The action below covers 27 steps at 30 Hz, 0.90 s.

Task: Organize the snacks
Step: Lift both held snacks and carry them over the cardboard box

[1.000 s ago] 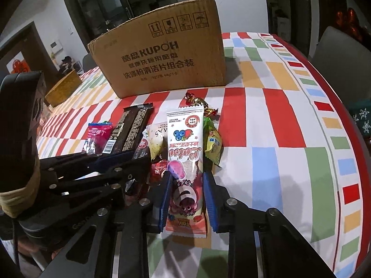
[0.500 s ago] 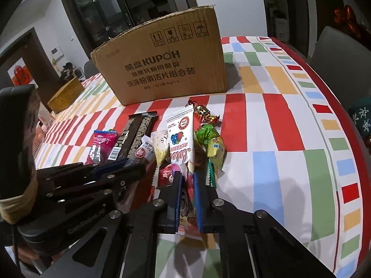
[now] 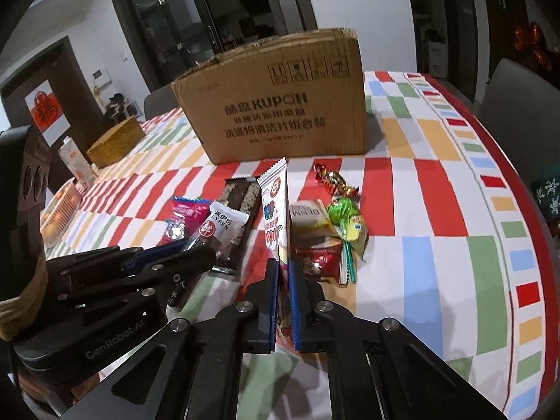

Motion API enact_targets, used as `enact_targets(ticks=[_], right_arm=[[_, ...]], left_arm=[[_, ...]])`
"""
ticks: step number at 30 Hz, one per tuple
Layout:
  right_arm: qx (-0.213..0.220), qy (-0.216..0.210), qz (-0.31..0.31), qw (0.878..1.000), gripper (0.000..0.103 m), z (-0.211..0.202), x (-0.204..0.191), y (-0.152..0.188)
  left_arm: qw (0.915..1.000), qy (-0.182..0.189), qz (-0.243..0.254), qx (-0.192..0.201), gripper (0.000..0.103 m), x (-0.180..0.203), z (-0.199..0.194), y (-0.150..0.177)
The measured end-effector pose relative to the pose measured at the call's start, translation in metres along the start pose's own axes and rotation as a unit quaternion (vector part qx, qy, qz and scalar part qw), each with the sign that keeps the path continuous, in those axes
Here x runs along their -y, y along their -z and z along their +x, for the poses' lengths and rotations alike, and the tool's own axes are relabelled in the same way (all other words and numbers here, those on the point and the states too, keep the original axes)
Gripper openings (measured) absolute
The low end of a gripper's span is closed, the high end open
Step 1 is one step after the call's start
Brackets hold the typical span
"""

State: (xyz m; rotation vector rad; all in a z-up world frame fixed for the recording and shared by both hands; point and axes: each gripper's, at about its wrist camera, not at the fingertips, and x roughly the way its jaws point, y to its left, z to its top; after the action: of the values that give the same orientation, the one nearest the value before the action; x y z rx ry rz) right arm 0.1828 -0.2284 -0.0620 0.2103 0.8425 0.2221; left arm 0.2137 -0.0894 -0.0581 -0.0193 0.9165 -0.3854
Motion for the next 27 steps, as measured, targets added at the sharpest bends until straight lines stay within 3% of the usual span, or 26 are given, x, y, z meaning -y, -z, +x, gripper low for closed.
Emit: enact_targets(ticks=[14,27], right_arm=[[0.064,0.001,-0.002,0.998,0.007,-0.039,-0.011,-0.033],[0.131,-0.006,-0.012,0.991,0.007,-0.062,-0.026,-0.087]], left_arm=[[0.9966,-0.003,0.011,0.082,0.018,0.001,-0.054,-0.033],[0.9883,-0.028,0.027,0.148,0.018,-0.007,-0.085,-0.091]])
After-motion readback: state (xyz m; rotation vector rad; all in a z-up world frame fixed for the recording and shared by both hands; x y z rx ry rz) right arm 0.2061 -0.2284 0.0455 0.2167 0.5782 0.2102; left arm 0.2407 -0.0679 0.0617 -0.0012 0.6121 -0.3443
